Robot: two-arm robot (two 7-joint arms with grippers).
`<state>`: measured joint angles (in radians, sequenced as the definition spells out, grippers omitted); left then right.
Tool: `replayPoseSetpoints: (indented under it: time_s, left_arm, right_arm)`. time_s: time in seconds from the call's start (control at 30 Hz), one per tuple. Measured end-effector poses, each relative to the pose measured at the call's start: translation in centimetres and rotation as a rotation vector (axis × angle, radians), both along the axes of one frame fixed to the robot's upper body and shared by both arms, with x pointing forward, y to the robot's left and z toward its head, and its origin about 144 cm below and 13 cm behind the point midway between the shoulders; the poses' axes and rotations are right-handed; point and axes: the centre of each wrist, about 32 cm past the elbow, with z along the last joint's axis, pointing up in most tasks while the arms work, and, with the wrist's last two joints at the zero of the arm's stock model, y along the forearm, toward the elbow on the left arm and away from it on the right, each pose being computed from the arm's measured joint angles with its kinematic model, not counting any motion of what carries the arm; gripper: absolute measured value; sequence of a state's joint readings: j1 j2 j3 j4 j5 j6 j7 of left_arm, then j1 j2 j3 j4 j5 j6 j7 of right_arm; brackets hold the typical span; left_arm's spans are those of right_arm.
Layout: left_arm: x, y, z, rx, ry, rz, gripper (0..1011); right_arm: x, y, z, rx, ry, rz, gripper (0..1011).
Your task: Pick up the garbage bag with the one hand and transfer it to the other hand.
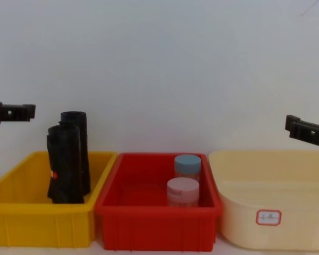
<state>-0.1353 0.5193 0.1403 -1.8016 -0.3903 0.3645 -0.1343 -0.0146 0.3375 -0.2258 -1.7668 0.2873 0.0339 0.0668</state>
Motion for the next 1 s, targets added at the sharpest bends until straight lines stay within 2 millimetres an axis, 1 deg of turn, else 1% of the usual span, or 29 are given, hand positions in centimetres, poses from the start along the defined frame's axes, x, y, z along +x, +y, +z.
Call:
replayPoseSetpoints:
  time_s: [0.23,0.67,1.0]
  left_arm:
    - [0.7,-0.2,-1.2,0.0,0.015,-0.005,1001]
    - [1.9,-0.8,-3.4,0.001,0.032,-0.07,1001]
    - [2.9,-1.3,-4.6,-0.015,0.042,-0.076,1001]
  right_arm:
    - [0.0,0.0,0.0,0.0,0.0,0.0,1000]
    - [0.0,0.0,0.0,0.0,0.0,0.0,999]
    - [0.0,0.0,0.0,0.0,0.0,0.0,999]
